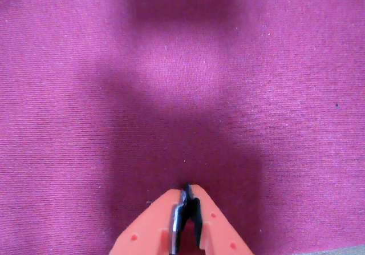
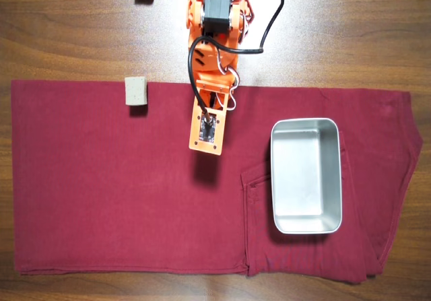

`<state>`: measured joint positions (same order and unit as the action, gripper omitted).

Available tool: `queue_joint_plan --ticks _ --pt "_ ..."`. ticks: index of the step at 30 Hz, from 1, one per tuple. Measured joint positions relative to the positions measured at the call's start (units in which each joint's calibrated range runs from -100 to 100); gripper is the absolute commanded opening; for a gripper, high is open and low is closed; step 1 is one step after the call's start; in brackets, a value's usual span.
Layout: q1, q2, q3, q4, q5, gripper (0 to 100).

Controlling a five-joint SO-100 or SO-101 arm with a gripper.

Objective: Grab the cube

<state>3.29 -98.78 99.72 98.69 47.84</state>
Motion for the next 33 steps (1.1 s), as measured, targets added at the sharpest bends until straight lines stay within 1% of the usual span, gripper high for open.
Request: queue_joint_plan --ticks 33 --pt "-0.7 0.0 0.0 0.0 -0.1 0"
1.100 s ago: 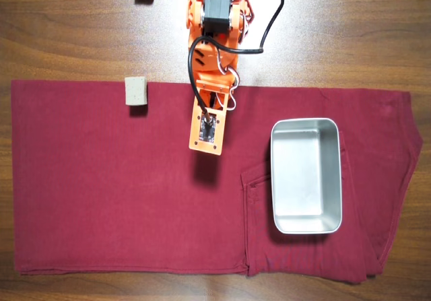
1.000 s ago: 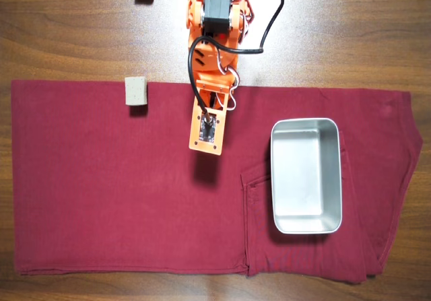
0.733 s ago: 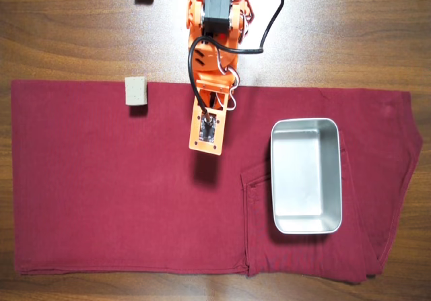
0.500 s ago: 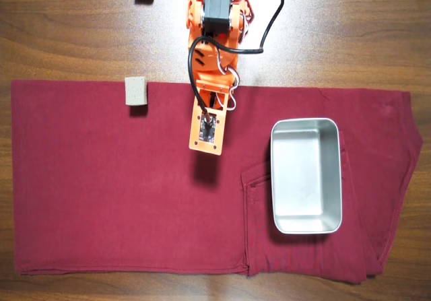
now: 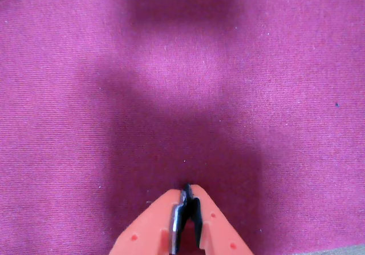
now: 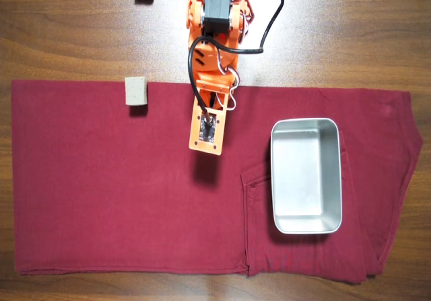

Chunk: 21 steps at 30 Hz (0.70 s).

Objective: Grab the cube

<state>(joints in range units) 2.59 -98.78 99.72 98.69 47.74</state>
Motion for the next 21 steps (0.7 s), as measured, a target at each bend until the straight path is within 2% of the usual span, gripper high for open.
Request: queue_joint_plan --ticks 3,6,9,12,14,17,19,21 --pt "-2.99 0.26 0.0 0.0 -0.24 0" --pt "-3.89 11.55 -6.26 -2.72 -0.73 11" --pt "-0.7 35.94 -29.74 0.94 -0.39 19" --pt "5.48 50.17 -55.06 1.13 0.98 26" --pt "13.76 53.04 -64.73 1.13 2.1 30" --pt "34.2 57.12 -68.23 1.13 13.04 31" --pt "47.96 63.19 -70.53 1.13 17.09 32" --pt "57.73 66.32 -70.9 1.13 20.51 33"
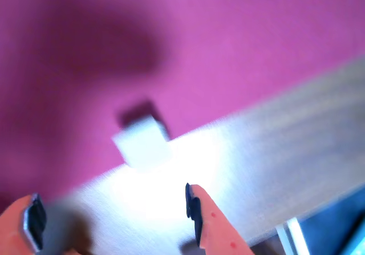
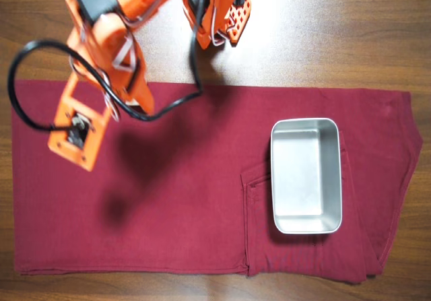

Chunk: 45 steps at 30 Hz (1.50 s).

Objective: Grab the cube

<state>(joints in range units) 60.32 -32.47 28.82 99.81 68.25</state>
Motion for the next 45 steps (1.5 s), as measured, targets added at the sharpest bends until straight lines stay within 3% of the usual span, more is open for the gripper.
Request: queue_joint_plan --ticks 3,7,15,26,29,30,31,37,40,45 --pt "8.37 3.39 0.0 0.0 3.03 34" --pt "9.77 7.2 4.05 -0.66 2.69 35" --pt "9.57 15.02 7.18 -13.99 2.88 36" --pt "6.68 15.8 16.48 -23.19 0.05 35" --pt "6.68 15.8 18.78 -26.1 -0.1 28" --pt "6.68 15.8 19.24 -26.85 -0.24 18" --pt "6.68 15.8 19.71 -27.61 -0.34 1" --pt "4.19 15.45 20.26 -28.92 -1.95 0" --pt "-2.79 9.46 18.6 -23.0 -3.76 0" --pt "-34.0 -2.86 10.96 -23.38 -10.21 0"
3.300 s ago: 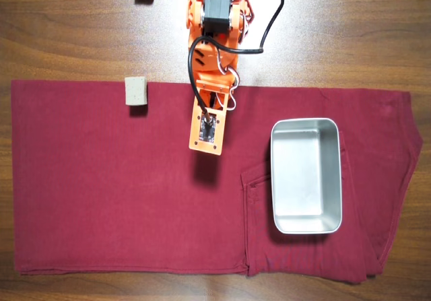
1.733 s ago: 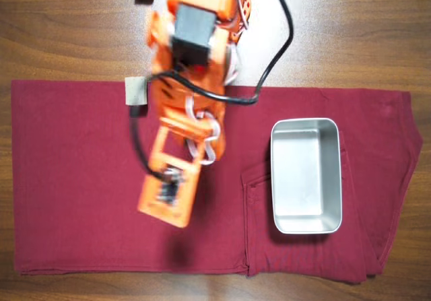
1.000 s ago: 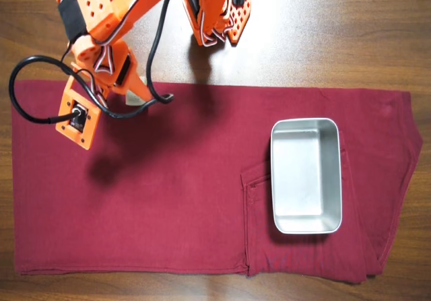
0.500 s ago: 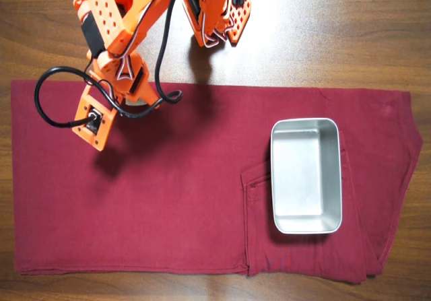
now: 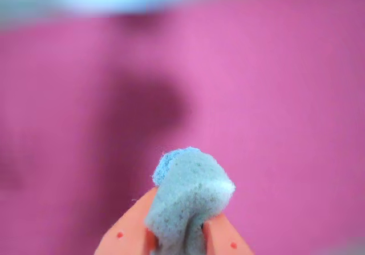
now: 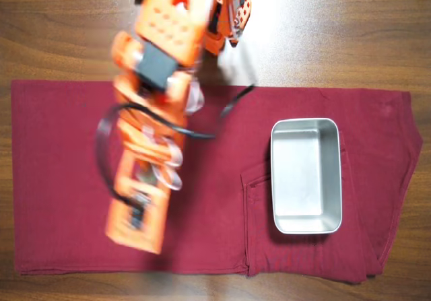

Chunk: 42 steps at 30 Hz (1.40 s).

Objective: Grab the cube

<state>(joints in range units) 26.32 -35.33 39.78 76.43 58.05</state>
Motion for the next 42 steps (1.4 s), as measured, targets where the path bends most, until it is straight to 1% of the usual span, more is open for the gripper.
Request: queue_joint_plan --ticks 3,5,7,10,12,14,16,17,19,23,24,25,27,28,30,32,34,35,38,42 --pt "-23.43 -1.13 -2.12 -2.82 -5.62 0" --pt "-37.49 0.26 -5.06 -2.91 -9.77 0" --pt "-51.05 2.95 -7.83 -0.66 -13.14 0" --pt "-64.61 9.11 -14.55 8.45 -17.92 0" --pt "-67.8 12.59 -17.22 12.49 -19.15 0" --pt "-68.3 15.1 -18.14 13.05 -19.68 6" --pt "-68.39 16.67 -18.78 13.05 -20.51 21" --pt "-68.39 17.53 -19.06 13.05 -21.49 26" --pt "-68.39 17.8 -19.24 15.12 -22.27 29" --pt "-66.4 18.23 -19.61 16.34 -20.02 32" --pt "-65.9 18.23 -19.98 16.34 -19.73 31" --pt "-65.7 18.23 -20.26 16.34 -19.44 27" --pt "-64.11 18.23 -20.9 16.34 -18.17 4" --pt "-62.51 18.14 -20.9 16.34 -17.09 0" --pt "-57.13 16.23 -20.63 13.52 -14.51 0" --pt "-49.45 10.94 -17.13 6.48 -11.14 0" --pt "-40.58 1.13 -5.52 -3.1 -7.67 0" --pt "-37.09 -2.34 -2.12 -4.51 -7.03 0" --pt "-27.92 -18.84 17.4 -6.1 -4.98 0" --pt "-27.02 -37.76 37.11 -4.23 -4.54 0"
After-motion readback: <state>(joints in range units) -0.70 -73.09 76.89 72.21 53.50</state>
